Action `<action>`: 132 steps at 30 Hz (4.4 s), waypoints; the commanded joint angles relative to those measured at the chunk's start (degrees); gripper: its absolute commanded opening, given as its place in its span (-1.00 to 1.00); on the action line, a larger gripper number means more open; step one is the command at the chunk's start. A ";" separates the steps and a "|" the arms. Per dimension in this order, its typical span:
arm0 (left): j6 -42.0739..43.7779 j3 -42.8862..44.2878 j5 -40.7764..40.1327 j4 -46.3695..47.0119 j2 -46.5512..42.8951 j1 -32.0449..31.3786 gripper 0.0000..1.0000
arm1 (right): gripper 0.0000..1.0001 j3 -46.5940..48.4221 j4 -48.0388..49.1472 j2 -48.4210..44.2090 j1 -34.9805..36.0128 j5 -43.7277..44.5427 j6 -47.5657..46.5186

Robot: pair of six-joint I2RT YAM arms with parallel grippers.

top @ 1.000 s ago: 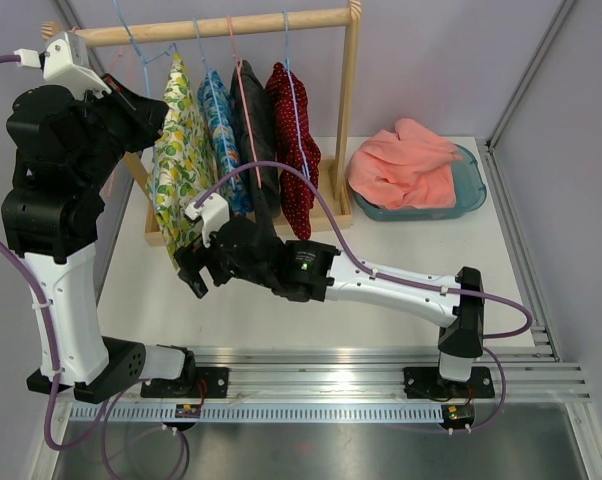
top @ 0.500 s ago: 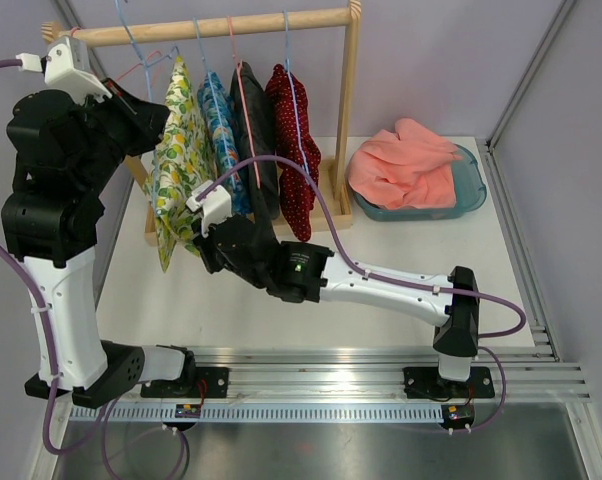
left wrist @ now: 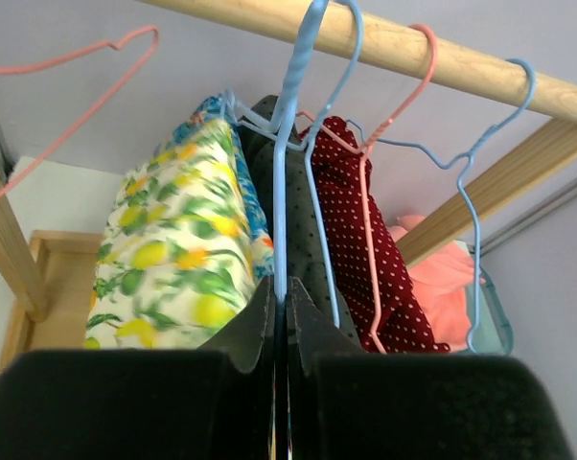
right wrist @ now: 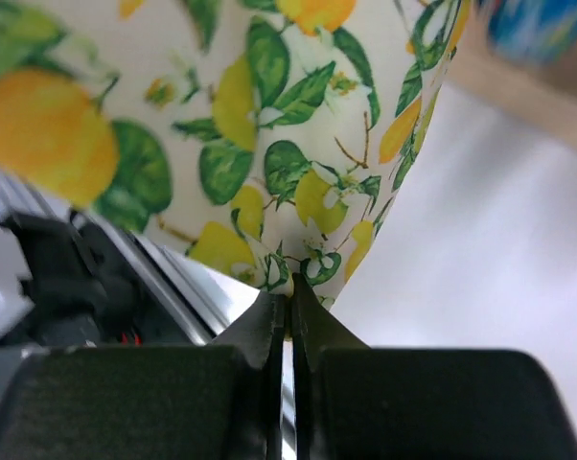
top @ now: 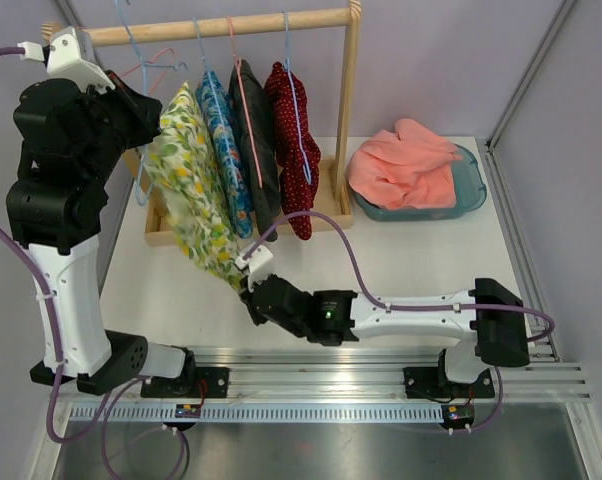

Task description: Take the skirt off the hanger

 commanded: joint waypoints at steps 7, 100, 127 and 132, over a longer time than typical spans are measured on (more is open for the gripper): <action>4.81 2.52 -4.21 9.15 0.91 1.08 -1.00 | -1.00 -14.10 -7.47 -10.65 4.70 11.06 13.55; -4.24 -8.39 10.39 17.93 9.17 -0.76 -0.26 | 0.99 -10.85 -19.08 -36.32 -63.42 -14.94 2.49; -1.96 2.23 1.68 13.37 12.51 -5.25 -1.00 | 0.99 -0.96 -15.28 -34.94 -51.09 -27.66 -2.59; -2.04 4.71 1.77 12.66 11.46 -5.25 -1.00 | 0.99 11.20 -18.56 -25.35 -33.20 -14.24 -6.30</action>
